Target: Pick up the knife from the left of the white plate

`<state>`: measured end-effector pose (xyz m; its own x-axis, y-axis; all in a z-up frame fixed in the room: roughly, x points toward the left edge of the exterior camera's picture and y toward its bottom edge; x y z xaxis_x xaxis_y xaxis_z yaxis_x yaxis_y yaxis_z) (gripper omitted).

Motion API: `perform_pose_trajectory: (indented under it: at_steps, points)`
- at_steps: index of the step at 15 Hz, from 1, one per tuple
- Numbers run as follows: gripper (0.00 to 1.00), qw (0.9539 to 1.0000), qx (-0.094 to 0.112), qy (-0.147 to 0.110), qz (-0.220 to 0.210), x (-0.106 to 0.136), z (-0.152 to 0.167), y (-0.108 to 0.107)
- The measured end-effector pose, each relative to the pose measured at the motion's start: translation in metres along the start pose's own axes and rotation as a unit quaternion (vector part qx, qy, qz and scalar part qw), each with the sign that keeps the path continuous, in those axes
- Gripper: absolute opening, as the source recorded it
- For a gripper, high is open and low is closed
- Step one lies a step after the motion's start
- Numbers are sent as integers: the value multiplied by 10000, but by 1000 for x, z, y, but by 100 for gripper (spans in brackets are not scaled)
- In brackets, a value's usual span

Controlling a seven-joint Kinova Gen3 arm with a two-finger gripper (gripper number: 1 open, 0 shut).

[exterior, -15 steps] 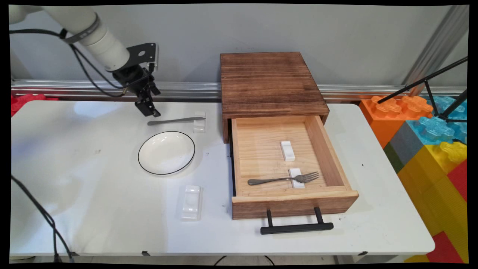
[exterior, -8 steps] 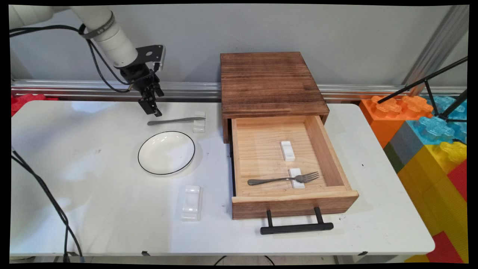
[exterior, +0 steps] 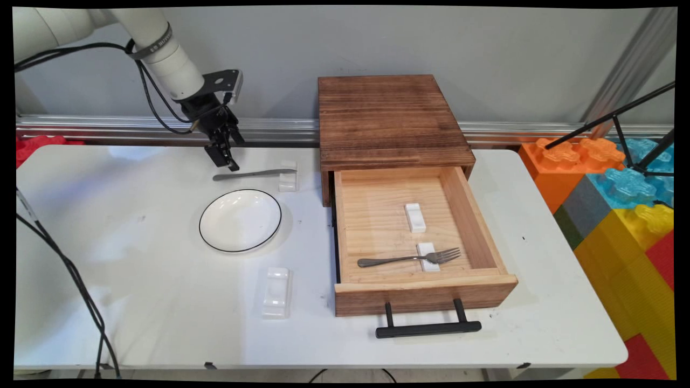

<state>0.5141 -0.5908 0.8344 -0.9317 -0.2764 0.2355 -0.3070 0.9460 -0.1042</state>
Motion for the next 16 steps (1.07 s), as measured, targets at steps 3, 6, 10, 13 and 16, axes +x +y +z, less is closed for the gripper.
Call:
perform_pose_trajectory:
  at_steps: [3, 6, 10, 13, 16]
  points:
    - [100, 9998, -23, 218, -38, -6, 9, -9]
    - [100, 9993, -83, 364, -91, -13, 19, -14]
    - [100, 9987, -164, 474, -99, -20, 34, -16]
    - [100, 9985, -191, 511, -96, -23, 40, -17]
    - [100, 9981, -210, 564, -96, -26, 47, -16]
